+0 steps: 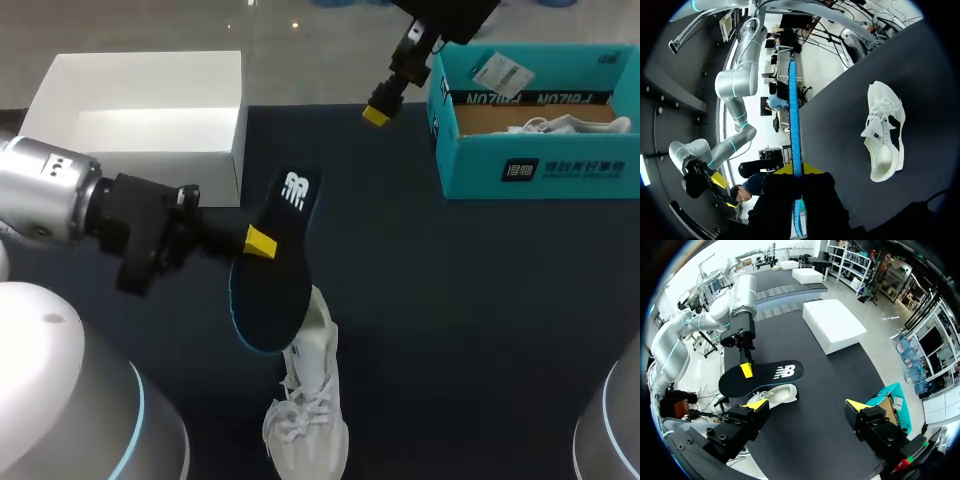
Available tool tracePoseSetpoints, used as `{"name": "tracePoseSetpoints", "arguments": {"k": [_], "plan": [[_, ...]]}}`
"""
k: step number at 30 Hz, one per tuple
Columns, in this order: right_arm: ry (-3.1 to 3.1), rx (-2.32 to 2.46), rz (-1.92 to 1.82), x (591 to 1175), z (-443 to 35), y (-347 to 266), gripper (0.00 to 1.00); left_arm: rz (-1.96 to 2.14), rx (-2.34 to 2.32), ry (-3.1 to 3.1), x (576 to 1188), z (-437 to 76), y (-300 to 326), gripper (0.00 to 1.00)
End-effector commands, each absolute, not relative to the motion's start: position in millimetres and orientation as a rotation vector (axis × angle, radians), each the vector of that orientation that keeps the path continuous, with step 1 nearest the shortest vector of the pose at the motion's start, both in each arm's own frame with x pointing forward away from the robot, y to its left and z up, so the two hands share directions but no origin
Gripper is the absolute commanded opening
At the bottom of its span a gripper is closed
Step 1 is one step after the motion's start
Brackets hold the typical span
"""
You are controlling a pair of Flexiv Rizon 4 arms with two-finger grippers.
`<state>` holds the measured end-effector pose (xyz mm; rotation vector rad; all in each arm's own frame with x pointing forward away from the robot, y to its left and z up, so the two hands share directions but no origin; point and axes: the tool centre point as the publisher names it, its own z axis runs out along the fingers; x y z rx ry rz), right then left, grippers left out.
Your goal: Take the shoe out of the shoebox, open the shoe tongue, remove and reinsert the insole, then place the shoe into the shoebox
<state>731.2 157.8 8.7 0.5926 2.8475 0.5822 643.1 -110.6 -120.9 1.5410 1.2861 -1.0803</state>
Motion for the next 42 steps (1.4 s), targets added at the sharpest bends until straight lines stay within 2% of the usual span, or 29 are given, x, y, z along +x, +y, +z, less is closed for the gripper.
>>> {"name": "tracePoseSetpoints", "arguments": {"k": [1,16,26,42], "plan": [[2.849,0.594,0.579,733,8,159,1.0,-0.946,1.534,1.146,646,-119,-113,0.0],[2.849,0.594,0.579,733,8,159,1.0,-0.812,1.436,1.126,656,-131,-99,0.0],[2.849,0.594,0.579,733,8,159,1.0,-0.734,1.443,1.151,691,-122,-96,0.0],[2.849,0.594,0.579,733,8,159,1.0,-0.734,1.443,1.151,691,-122,-96,0.0]]}}
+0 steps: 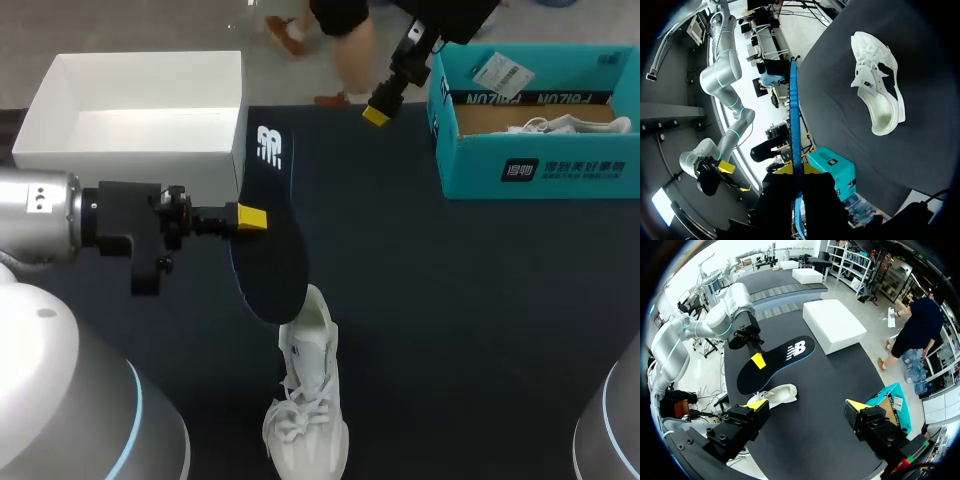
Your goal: Take the shoe out of the shoebox, open the shoe tongue, remove and reinsert the insole, then place the shoe into the shoebox
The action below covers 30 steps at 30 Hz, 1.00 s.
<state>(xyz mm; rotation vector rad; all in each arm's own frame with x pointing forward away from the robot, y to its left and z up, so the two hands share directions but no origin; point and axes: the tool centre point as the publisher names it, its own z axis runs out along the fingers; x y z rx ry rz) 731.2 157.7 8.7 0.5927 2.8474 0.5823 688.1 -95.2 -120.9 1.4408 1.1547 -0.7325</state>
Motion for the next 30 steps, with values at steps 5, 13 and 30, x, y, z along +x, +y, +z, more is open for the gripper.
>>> {"name": "tracePoseSetpoints", "arguments": {"k": [5,13,30], "plan": [[2.849,0.626,0.615,731,8,158,1.0,-0.734,1.443,1.151,691,-122,-96,0.0],[2.668,0.935,1.125,705,-8,155,1.0,-0.734,1.443,1.151,691,-122,-96,0.0],[2.719,1.098,1.559,697,-22,166,1.0,-0.734,1.443,1.151,691,-122,-96,0.0]]}}
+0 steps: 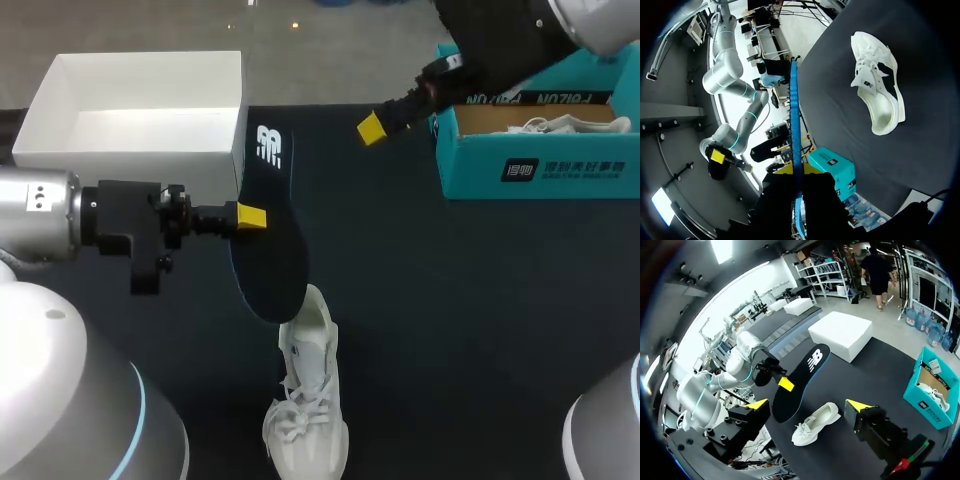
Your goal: Take the shoe out of the shoebox, open the shoe tongue, remove and reinsert the insole, then place the shoe into the shoebox
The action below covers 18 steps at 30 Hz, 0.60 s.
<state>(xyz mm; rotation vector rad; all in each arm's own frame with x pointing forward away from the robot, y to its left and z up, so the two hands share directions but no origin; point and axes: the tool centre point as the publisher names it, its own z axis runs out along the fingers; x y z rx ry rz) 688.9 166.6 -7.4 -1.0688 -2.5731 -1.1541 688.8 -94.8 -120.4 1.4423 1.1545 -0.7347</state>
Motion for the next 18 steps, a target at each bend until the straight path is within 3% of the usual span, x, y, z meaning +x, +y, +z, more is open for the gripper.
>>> {"name": "tracePoseSetpoints", "arguments": {"k": [1,18], "plan": [[-2.425,-0.968,-1.389,699,-21,168,1.0,-0.734,1.443,1.151,691,-122,-96,0.0],[-2.358,-0.91,-1.187,714,-29,183,1.0,-0.734,1.443,1.151,691,-122,-96,0.0]]}}
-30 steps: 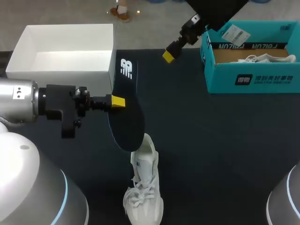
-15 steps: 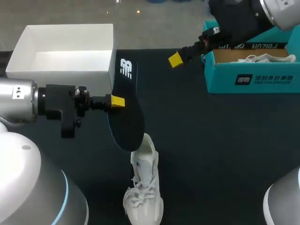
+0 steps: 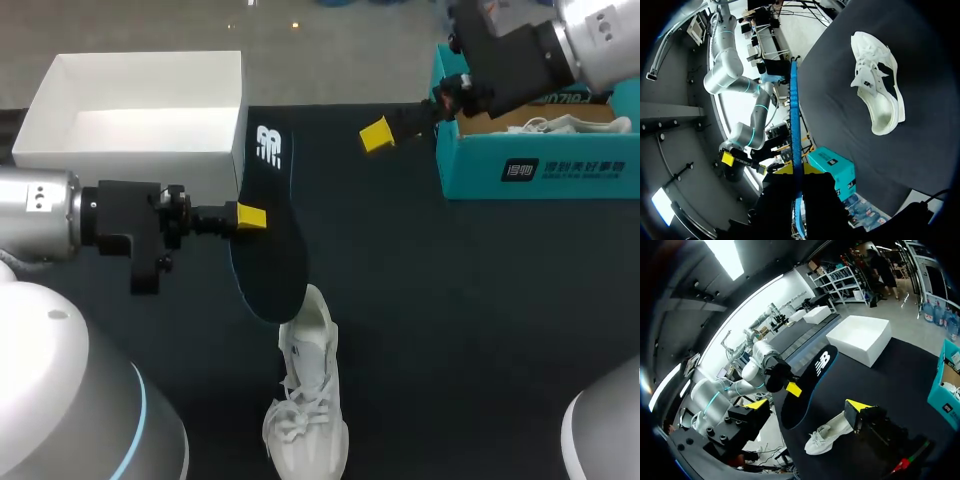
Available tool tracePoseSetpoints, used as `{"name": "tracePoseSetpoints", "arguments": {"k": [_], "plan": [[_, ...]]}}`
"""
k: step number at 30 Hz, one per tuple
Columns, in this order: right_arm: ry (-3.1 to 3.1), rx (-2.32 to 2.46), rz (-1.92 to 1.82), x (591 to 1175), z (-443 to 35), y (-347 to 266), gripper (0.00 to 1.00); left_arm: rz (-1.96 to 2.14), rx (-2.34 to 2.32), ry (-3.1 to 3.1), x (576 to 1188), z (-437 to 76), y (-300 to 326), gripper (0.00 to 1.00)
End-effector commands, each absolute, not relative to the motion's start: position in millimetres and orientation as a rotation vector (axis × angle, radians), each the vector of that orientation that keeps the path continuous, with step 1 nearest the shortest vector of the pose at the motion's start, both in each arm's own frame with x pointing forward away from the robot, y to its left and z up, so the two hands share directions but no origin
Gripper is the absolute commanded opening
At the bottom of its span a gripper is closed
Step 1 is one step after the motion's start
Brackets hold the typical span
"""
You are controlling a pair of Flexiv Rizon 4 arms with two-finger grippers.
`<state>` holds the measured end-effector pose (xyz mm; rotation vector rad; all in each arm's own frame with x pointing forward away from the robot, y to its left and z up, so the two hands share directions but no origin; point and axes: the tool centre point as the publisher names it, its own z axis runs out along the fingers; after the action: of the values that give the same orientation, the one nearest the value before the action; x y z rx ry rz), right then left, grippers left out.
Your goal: Take the shoe out of the shoebox, open the shoe tongue, remove and reinsert the insole, then place the shoe into the shoebox
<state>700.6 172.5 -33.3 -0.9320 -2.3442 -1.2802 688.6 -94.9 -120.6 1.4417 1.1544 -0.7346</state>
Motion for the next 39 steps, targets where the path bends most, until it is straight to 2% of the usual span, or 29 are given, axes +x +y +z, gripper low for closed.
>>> {"name": "tracePoseSetpoints", "arguments": {"k": [1,20,39], "plan": [[-2.358,-0.916,-1.168,715,-30,183,1.0,-0.734,1.443,1.151,691,-122,-96,0.0],[-2.378,-0.917,-1.141,715,-31,183,1.0,-0.734,1.443,1.151,691,-122,-96,0.0],[-1.992,-0.84,-1.357,709,-83,211,1.0,-0.734,1.443,1.151,691,-122,-96,0.0]]}}
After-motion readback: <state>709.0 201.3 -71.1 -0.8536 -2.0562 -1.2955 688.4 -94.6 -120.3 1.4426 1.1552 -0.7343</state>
